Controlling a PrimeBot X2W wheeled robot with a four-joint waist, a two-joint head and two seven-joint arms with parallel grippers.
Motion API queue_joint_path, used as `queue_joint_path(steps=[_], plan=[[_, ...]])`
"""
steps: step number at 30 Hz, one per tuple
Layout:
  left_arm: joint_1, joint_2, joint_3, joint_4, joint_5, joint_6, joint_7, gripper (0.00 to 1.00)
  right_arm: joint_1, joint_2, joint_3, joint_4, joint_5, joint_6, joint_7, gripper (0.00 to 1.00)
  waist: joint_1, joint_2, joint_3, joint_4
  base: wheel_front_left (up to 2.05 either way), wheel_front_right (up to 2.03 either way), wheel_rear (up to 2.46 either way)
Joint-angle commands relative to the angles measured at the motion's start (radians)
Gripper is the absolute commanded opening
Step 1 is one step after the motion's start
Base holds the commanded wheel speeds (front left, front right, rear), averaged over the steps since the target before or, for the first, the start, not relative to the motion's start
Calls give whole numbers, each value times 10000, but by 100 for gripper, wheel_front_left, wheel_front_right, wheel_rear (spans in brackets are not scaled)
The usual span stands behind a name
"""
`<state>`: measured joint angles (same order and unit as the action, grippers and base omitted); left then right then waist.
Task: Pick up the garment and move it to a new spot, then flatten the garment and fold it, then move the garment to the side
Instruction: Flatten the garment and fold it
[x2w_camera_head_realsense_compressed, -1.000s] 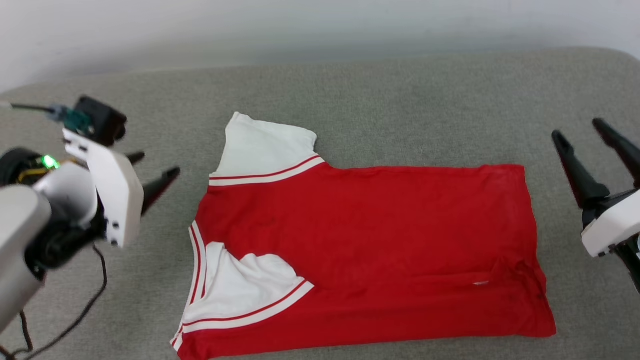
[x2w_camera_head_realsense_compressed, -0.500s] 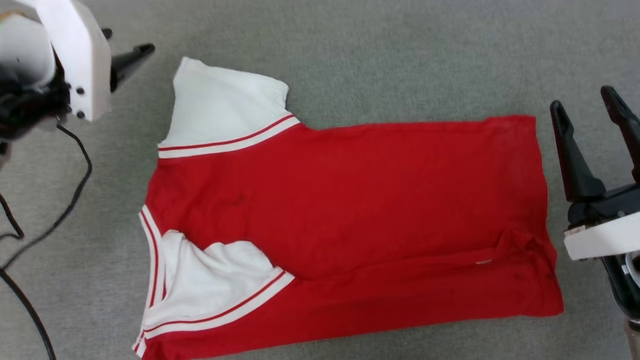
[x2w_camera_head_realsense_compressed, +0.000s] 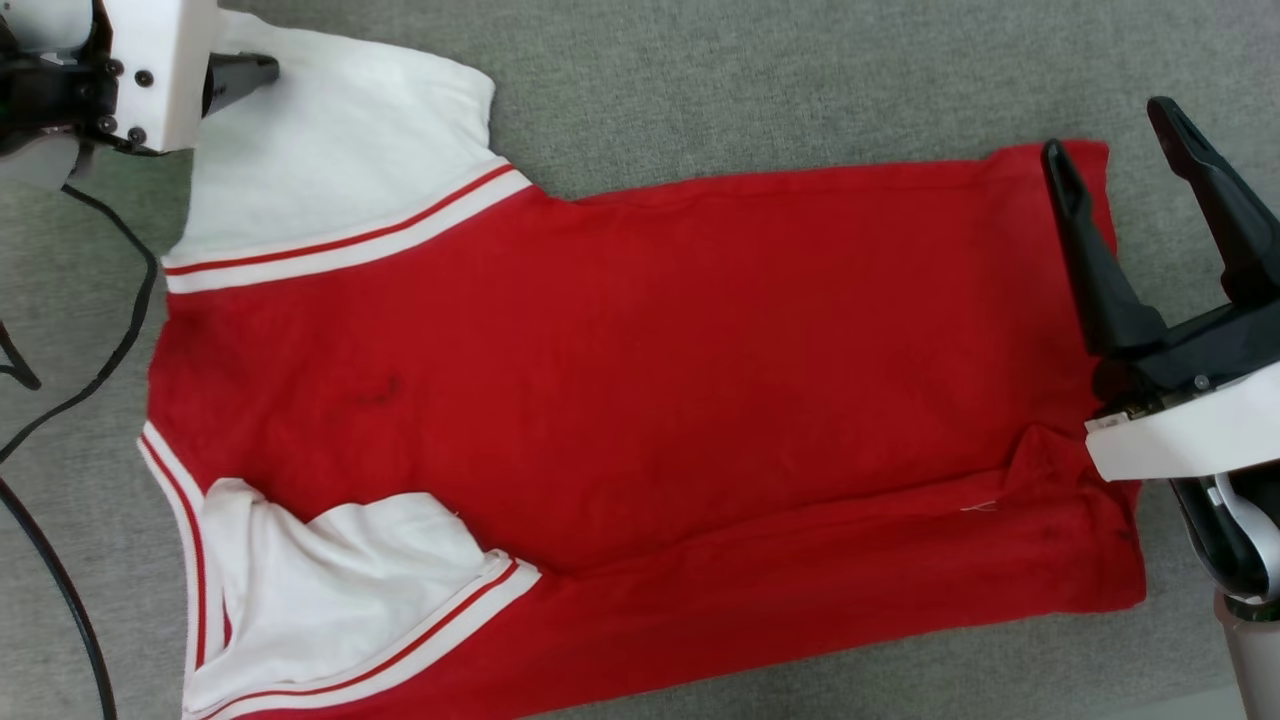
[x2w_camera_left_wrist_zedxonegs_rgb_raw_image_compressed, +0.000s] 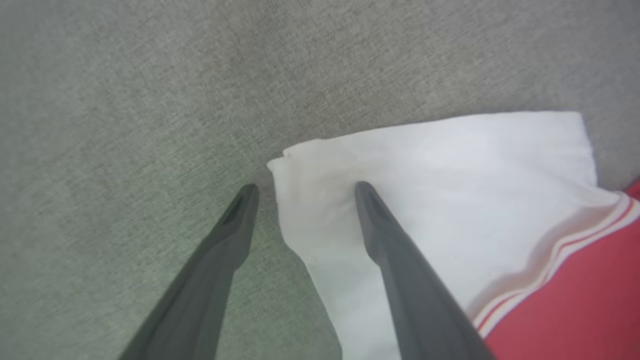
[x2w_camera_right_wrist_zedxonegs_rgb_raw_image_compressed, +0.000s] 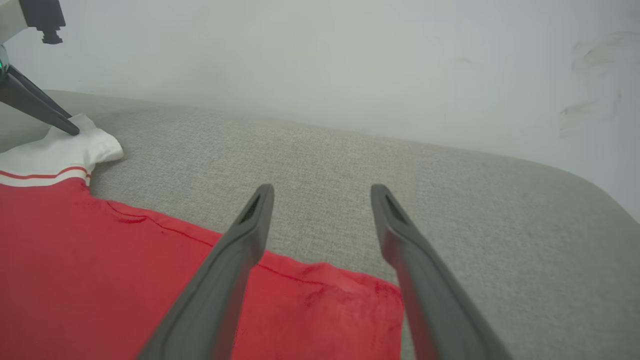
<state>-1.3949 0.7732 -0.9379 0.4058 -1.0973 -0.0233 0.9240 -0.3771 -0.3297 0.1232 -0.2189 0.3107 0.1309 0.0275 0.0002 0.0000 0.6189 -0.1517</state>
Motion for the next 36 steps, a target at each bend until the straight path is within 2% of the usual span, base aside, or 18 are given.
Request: queue_joint_path(steps=[1, 6, 7, 8, 9, 13, 16, 20, 26, 31, 33, 36], plan=[[-144, -11, -84, 112, 45, -21, 129, 100, -146, 17, 52, 48, -36, -4, -49, 100, -2, 0, 226, -127, 0, 0, 0], [145, -99, -603, 579, 228, -285, 555, 100, -343, 9, 193, 237, -5, -4, -140, 100, -2, 0, 353, -198, 0, 0, 0], [184, -103, -660, 633, 242, -348, 572, 48, -358, -12, 209, 280, 20, -4, -148, 100, -2, 0, 348, -204, 0, 0, 0], [208, -110, -690, 692, 252, -382, 562, 7, -392, -45, 190, 310, 34, -4, -152, 100, -2, 0, 335, -205, 0, 0, 0], [249, -110, -711, 744, 228, -441, 565, 0, -422, -74, 174, 340, 40, -4, -145, 100, -2, 0, 302, -207, 0, 0, 0], [230, -114, -667, 783, 249, -655, 275, 0, -619, -291, 26, 362, -69, -4, -43, 100, -2, 0, 18, -131, 0, 0, 0], [200, -127, -628, 768, 280, -771, -67, 0, -1019, -709, -41, 333, -113, -6, 185, 100, -2, 0, -328, -24, 0, 0, 0], [317, -216, -716, 555, 323, -906, -504, 0, -1673, -1635, 250, 479, 66, -6, 1421, 100, -2, 0, -804, 194, 0, 0, 0], [552, -303, -988, 17, 367, -1021, -976, 0, -2775, -3502, 1790, 1123, 1561, -6, 5086, 100, -2, 0, -1303, 508, 0, 0, 0], [589, -385, -1112, -409, 336, -1034, -1267, 0, -3656, -4597, 3051, 1576, 3103, -6, 7823, 100, -2, 0, -1402, 750, 0, 0, 0], [542, -384, -1149, -540, 350, -1043, -1357, 0, -3950, -4703, 3292, 1895, 3758, -6, 8829, 100, -2, 0, -1384, 826, 0, 0, 0], [429, -440, -1144, -725, 316, -1050, -1461, 0, -4383, -4746, 3447, 2453, 4138, -6, 9731, 100, -2, 0, -1272, 993, 0, 0, 0]])
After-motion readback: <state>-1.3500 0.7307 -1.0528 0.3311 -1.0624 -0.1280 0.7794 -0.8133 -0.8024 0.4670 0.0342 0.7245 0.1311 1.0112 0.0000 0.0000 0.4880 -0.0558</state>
